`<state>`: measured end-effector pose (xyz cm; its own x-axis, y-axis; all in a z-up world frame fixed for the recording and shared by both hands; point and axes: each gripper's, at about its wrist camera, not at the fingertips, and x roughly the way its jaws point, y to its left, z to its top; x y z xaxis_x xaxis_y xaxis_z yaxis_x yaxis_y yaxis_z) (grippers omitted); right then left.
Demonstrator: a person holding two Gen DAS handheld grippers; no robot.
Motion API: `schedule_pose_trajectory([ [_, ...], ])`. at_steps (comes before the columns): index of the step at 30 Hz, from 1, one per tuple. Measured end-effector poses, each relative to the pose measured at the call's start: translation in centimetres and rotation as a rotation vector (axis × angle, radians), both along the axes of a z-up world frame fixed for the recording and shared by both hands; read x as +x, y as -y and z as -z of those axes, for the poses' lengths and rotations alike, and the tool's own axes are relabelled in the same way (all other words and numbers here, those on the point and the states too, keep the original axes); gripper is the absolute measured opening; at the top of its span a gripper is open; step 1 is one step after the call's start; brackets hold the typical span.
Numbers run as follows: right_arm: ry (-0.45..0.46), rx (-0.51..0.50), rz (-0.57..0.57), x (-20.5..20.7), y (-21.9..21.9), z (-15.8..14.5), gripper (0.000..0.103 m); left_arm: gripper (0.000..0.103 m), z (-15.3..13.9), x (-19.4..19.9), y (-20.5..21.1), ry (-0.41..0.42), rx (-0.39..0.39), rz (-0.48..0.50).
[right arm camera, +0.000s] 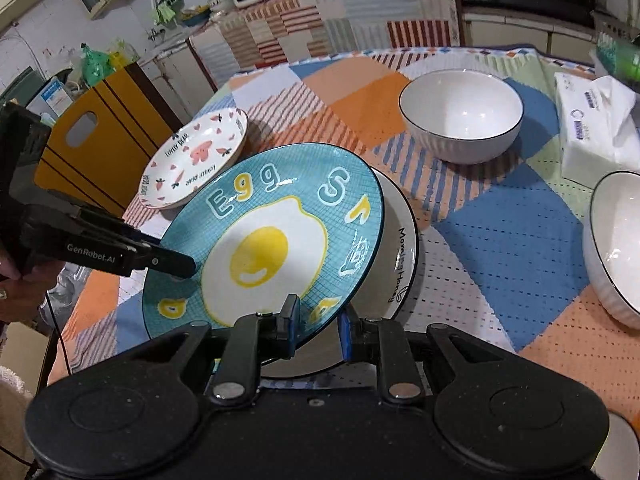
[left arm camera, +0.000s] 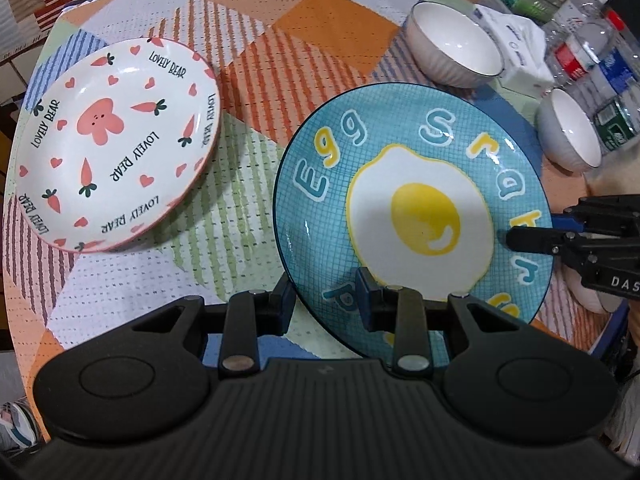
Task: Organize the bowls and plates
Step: 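Lift the egg plate with both grippers and carry it over the sun plate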
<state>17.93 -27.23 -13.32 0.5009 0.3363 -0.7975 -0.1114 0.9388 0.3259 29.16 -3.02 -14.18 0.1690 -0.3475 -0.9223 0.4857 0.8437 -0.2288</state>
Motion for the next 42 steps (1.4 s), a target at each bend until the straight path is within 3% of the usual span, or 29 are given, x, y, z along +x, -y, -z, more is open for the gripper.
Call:
schedule_pose_trajectory([
  [10, -0.098, -0.038, -0.003, 1.9, 0.3, 0.9, 0.025, 0.03, 1.4, -0.3, 1.0, -0.037, 0.007, -0.011],
  [14, -0.107, -0.099, 0.0, 1.8, -0.2, 0.7, 0.027, 0.031, 1.9, -0.6, 1.2, -0.032, 0.008, -0.021],
  [19, -0.126, -0.239, -0.007, 2.1, -2.2, 0.3, 0.034, 0.031, 2.0, -1.2, 1.2, -0.012, 0.012, -0.014],
  [24, -0.161, -0.442, -0.003, 2.4, -4.6, 0.7, 0.035, 0.031, 1.8, -2.2, 2.1, 0.03, 0.051, 0.011],
  [31, -0.102, -0.566, -0.005, 2.0, -6.1, 1.2, 0.034, 0.03, 0.5, -2.7, 1.7, 0.045, 0.053, 0.01],
  [42, -0.01, -0.45, 0.039, -0.1, -7.3, -2.4, 0.034, 0.03, -3.9, -4.3, -0.7, 0.118, 0.062, -0.007],
])
